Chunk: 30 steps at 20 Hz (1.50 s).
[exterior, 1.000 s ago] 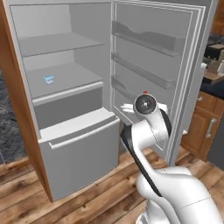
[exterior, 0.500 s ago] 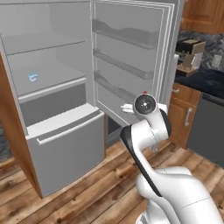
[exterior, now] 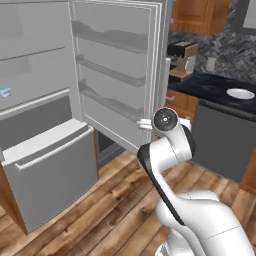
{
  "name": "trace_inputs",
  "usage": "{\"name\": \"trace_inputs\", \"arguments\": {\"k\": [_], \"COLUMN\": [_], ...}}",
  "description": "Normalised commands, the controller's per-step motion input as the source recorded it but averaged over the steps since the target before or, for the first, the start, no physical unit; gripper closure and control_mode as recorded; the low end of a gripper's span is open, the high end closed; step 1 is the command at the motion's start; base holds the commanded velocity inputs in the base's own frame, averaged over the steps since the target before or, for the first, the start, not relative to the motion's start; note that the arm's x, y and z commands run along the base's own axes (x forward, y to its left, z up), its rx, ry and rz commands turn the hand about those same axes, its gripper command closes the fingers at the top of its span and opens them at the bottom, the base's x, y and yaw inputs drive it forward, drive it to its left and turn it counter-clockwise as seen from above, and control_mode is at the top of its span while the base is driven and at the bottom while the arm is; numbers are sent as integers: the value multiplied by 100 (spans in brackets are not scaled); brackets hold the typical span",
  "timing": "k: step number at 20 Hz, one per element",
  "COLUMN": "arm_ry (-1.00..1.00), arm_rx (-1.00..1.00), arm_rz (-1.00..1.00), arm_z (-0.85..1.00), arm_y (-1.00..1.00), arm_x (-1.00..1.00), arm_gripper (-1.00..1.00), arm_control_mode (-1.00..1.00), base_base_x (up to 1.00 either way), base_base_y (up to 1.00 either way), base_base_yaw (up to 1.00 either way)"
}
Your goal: Pick fish from the fridge and place it on the plate on the counter.
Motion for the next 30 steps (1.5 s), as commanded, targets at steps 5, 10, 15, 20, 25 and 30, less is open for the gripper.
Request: {"name": "trace_inputs", "arguments": {"k": [5,10,15,20,25,30], "arm_ry": [0,0,0,0,0,0], "arm_rx": [0,0,0,0,0,0], "arm_rz": [0,0,0,0,0,0], "arm_z": [0,0,0,0,0,0], "arm_y": [0,0,0,0,0,0], "arm_x": [0,0,0,0,0,0], "arm_gripper": [100,100,100,100,100,100], "arm_control_mode": [100,100,100,100,100,100], "base_base_x": [-44,-40,-35,-23,-12,-2], "base_base_y": [0,0,0,-10,-19,-28], "base_base_yaw": [-32,-32,-33,-31,-25,-23]}}
